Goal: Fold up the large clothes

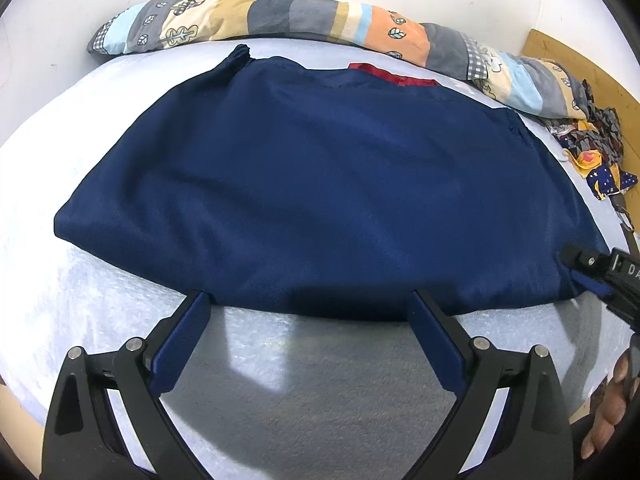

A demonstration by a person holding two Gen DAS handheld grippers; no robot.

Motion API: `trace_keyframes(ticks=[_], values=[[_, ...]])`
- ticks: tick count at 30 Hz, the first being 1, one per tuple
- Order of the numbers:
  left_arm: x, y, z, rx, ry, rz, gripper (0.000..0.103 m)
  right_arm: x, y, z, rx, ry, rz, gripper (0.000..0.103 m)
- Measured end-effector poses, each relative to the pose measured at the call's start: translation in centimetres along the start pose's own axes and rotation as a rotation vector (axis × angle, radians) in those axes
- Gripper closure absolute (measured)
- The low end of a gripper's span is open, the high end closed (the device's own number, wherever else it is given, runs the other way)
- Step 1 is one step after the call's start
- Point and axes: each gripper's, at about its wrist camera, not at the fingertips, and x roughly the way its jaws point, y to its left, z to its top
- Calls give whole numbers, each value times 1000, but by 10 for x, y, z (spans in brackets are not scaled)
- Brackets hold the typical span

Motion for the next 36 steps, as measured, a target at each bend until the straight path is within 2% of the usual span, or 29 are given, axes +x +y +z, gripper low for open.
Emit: trace_keyframes(ticks=[4,7,11,17,24,30,36], values=[[0,-1,0,-2,-5,3,4,-2,11,-7,-65,-3,-31,50],[-1,-3,-1,12,-12,7,4,-13,18,-12,-99,-62,-34,49],[-5,-8,-2,46,-33,12,4,-22,23,-12,-118,-107,-27,49],[-8,-13,-2,77,-51,15,4,-22,23,-9,-111,-124,-11,49],[-7,-15,-2,86,-55,13,4,-11,28,-9,-129,-77,4,49],[-7,-15,-2,90,-56,11,4,0,37,-14,-180,-32,-15,49],[-7,-16,-2,92,-58,10,4,-2,40,-17,-192,-40,-3,49]])
